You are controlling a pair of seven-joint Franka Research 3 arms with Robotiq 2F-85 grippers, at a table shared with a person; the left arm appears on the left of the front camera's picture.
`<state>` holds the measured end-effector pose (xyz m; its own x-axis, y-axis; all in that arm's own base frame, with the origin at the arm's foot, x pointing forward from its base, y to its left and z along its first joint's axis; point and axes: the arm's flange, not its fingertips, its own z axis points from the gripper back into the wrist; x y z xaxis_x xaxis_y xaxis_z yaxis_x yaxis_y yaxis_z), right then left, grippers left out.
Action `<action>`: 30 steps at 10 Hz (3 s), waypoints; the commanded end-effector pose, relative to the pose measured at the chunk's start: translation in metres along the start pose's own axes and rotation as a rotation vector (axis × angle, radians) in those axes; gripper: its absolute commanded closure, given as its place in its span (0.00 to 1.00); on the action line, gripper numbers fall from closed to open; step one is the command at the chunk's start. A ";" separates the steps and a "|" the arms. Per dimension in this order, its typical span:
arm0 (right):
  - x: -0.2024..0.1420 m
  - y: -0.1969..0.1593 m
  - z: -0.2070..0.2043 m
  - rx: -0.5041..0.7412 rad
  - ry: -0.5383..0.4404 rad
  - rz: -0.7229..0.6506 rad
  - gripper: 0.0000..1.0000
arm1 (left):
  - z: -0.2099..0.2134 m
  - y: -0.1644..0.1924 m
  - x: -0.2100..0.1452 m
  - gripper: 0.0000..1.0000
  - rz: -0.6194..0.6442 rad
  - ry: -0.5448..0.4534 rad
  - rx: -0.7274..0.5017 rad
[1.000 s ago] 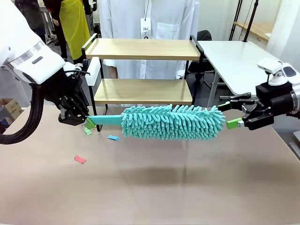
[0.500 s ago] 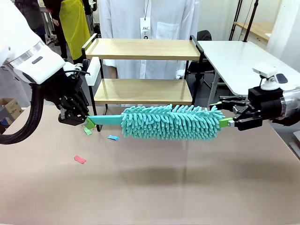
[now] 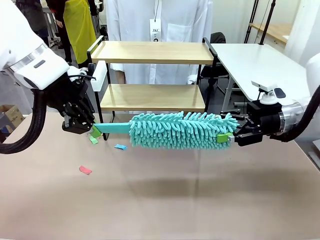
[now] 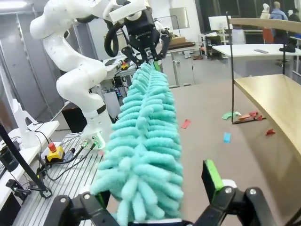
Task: Clean the shelf.
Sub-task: Hand the Duster back to the human.
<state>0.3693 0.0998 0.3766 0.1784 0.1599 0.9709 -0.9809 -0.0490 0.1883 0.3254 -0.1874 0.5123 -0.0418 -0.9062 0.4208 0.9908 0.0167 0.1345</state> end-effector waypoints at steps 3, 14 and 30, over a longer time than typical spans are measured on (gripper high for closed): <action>-0.003 0.008 -0.014 0.031 -0.012 0.026 0.60 | 0.003 -0.002 0.001 0.87 0.013 -0.007 0.000; 0.005 -0.003 -0.009 0.182 -0.023 -0.009 1.00 | 0.003 -0.002 0.001 0.87 0.013 -0.007 0.000; 0.001 0.003 -0.009 0.059 0.033 0.024 0.83 | 0.089 -0.003 -0.182 0.00 0.301 -0.592 0.045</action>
<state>0.3662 0.1083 0.3758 0.1524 0.1912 0.9697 -0.9782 -0.1111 0.1756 0.3202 0.0207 0.5116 0.1529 -0.4667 0.8711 0.9621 0.2718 -0.0232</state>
